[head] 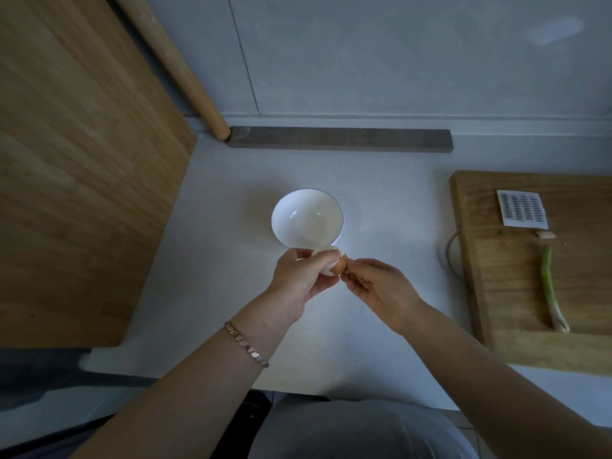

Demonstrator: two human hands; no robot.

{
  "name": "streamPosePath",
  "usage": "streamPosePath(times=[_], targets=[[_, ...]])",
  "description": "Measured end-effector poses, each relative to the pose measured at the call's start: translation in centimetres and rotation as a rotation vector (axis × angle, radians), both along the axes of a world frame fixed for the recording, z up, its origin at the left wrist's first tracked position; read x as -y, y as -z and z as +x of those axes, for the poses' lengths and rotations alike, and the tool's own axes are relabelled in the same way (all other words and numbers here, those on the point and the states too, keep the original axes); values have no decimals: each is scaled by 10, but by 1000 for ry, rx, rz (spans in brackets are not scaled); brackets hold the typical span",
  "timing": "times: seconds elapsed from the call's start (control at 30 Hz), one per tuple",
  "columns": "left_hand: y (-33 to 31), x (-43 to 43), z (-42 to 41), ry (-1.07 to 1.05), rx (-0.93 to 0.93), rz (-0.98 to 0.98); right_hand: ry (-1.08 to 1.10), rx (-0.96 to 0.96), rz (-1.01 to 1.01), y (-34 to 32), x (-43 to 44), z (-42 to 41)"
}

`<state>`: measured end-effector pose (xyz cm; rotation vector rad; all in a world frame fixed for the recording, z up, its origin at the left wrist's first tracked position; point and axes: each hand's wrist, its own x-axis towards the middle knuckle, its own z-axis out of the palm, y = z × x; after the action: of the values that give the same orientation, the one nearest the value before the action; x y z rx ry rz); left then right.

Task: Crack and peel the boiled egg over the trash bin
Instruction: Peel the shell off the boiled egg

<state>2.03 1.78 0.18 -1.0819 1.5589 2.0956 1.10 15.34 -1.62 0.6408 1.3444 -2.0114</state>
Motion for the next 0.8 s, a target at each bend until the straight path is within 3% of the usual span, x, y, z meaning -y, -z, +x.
streamPosePath(times=[0.27, 0.4, 0.53, 0.8], targets=[[-1, -1, 1, 11, -34, -114, 2, -58, 273, 0, 1, -1], [-2, -4, 2, 14, -23, -139, -127, -94, 389, 3, 1, 0], [0, -8, 2, -30, 12, -127, -304, -269, 522, 2, 9, 6], [4, -12, 2, -48, 34, -194, -283, -486, 621, -7, 16, 11]])
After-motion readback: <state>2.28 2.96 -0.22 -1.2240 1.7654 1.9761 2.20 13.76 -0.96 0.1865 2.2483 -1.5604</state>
